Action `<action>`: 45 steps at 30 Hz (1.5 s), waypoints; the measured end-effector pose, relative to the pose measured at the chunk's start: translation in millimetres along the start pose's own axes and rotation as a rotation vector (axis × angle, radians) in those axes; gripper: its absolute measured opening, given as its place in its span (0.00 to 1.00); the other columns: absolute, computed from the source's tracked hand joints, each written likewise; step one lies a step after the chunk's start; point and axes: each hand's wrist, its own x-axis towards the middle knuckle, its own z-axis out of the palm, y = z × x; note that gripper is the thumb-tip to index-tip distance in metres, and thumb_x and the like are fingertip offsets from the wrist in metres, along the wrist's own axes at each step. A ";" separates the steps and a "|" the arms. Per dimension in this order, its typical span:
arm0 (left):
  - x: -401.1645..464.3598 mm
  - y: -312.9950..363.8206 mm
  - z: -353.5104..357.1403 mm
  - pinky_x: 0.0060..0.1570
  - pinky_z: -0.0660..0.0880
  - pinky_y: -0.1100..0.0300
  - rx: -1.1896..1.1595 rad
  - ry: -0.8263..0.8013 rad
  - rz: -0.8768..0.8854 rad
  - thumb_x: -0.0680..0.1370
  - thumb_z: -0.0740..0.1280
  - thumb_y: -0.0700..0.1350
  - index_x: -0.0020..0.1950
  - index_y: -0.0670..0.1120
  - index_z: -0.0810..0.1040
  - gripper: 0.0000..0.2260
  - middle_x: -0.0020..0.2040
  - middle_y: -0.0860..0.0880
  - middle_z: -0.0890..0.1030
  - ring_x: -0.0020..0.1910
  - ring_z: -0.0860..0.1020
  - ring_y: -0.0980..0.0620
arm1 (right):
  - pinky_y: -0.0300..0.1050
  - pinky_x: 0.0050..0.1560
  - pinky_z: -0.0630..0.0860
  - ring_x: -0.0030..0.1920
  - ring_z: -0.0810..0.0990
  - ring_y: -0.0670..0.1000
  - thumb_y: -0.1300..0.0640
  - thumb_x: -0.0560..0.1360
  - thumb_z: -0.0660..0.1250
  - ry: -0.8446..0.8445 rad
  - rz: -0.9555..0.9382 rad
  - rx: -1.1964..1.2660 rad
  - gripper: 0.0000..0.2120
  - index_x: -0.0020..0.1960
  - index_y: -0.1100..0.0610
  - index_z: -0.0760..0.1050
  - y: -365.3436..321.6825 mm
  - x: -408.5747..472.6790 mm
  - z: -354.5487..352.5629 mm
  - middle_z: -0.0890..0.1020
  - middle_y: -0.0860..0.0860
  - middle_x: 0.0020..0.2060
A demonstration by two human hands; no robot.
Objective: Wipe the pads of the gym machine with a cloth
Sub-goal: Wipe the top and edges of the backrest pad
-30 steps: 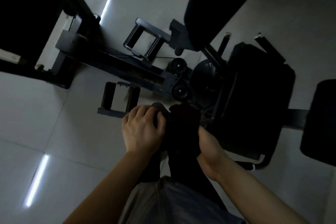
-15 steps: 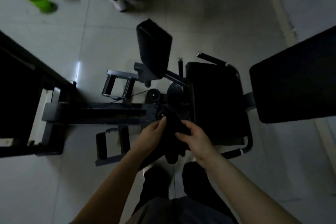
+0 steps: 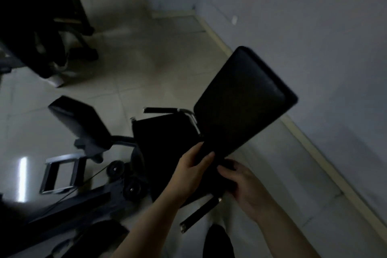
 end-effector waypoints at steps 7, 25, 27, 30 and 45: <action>84.6 1.8 109.4 0.45 0.75 0.62 0.070 0.145 0.000 0.78 0.61 0.51 0.48 0.53 0.81 0.09 0.46 0.51 0.82 0.47 0.80 0.54 | 0.41 0.42 0.80 0.48 0.84 0.51 0.61 0.67 0.64 0.179 -0.299 0.162 0.18 0.57 0.57 0.75 -71.4 -5.5 -140.3 0.84 0.53 0.49; 254.7 37.3 173.7 0.72 0.59 0.56 0.682 0.229 0.334 0.81 0.58 0.51 0.73 0.54 0.63 0.20 0.76 0.54 0.57 0.75 0.56 0.56 | 0.41 0.60 0.71 0.65 0.71 0.49 0.46 0.79 0.55 0.449 -0.752 -0.861 0.22 0.69 0.54 0.67 -162.1 157.1 -205.5 0.73 0.50 0.64; 275.0 43.5 178.4 0.72 0.57 0.57 0.625 0.291 0.320 0.81 0.58 0.50 0.74 0.52 0.62 0.21 0.77 0.53 0.55 0.75 0.55 0.56 | 0.36 0.59 0.66 0.66 0.70 0.48 0.49 0.80 0.57 0.392 -0.698 -0.847 0.19 0.69 0.54 0.68 -174.9 164.3 -208.1 0.72 0.48 0.66; 303.8 48.8 187.5 0.74 0.52 0.57 0.498 0.387 0.269 0.82 0.56 0.48 0.77 0.51 0.54 0.23 0.78 0.52 0.51 0.76 0.51 0.56 | 0.36 0.63 0.63 0.70 0.64 0.46 0.49 0.81 0.55 0.235 -0.733 -0.998 0.20 0.70 0.54 0.67 -189.0 171.5 -212.4 0.67 0.47 0.70; 323.0 24.2 190.4 0.69 0.52 0.74 0.280 0.428 0.316 0.79 0.52 0.51 0.75 0.56 0.52 0.25 0.75 0.64 0.52 0.72 0.52 0.71 | 0.48 0.70 0.63 0.71 0.65 0.50 0.47 0.82 0.50 0.020 -0.568 -0.944 0.23 0.74 0.54 0.60 -259.5 284.5 -172.8 0.64 0.50 0.73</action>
